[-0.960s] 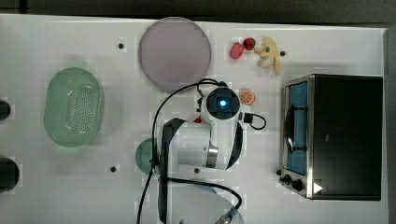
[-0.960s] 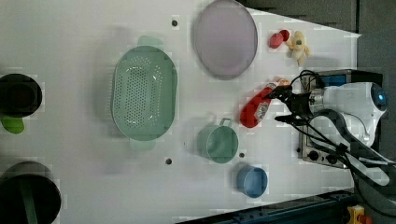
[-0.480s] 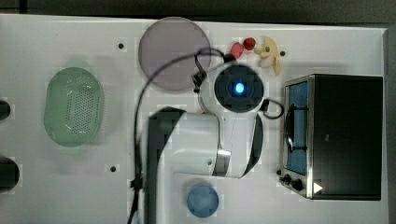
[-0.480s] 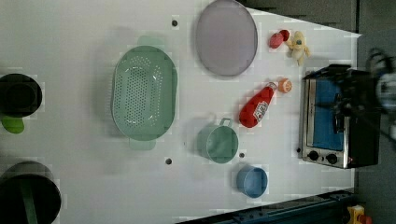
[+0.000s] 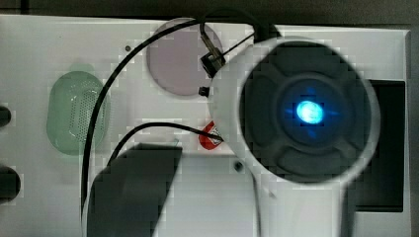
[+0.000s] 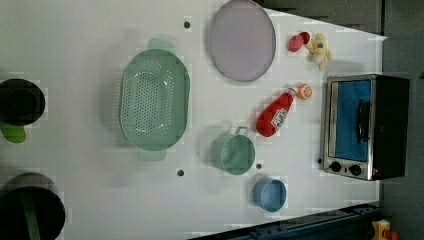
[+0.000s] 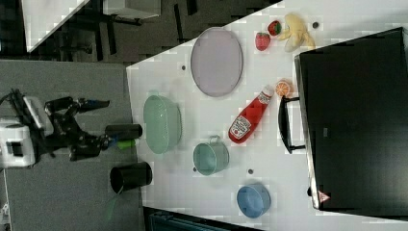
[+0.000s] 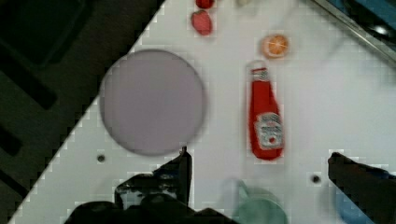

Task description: Pick Ketchup from oven and place it on table.

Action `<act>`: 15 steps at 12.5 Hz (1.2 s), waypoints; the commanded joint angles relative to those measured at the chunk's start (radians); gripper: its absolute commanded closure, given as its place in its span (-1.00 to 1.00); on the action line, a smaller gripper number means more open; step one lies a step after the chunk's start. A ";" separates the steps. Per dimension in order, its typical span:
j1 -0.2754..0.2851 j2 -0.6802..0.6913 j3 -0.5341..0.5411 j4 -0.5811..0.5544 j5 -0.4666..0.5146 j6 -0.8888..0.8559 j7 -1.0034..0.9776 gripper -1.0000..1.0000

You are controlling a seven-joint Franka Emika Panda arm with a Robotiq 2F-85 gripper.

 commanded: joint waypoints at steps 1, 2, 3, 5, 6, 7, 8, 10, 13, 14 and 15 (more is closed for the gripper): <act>-0.016 0.064 0.000 0.009 -0.017 -0.098 0.049 -1.00; -0.017 0.065 -0.001 0.008 -0.017 -0.098 0.049 -1.00; -0.016 0.067 -0.001 0.004 -0.017 -0.098 0.049 -1.00; -0.016 0.074 -0.001 0.002 -0.017 -0.098 0.049 -1.00; -0.016 0.076 -0.001 0.002 -0.017 -0.098 0.048 -1.00; -0.016 0.078 -0.001 0.002 -0.017 -0.098 0.049 -1.00; -0.016 0.080 -0.001 0.002 -0.017 -0.098 0.048 -1.00; -0.016 0.082 -0.001 0.002 -0.017 -0.098 0.049 -1.00; -0.016 0.082 -0.001 0.002 -0.017 -0.098 0.049 -1.00; -0.016 0.082 -0.001 0.002 -0.017 -0.098 0.049 -1.00; -0.016 0.082 -0.001 0.002 -0.017 -0.098 0.048 -1.00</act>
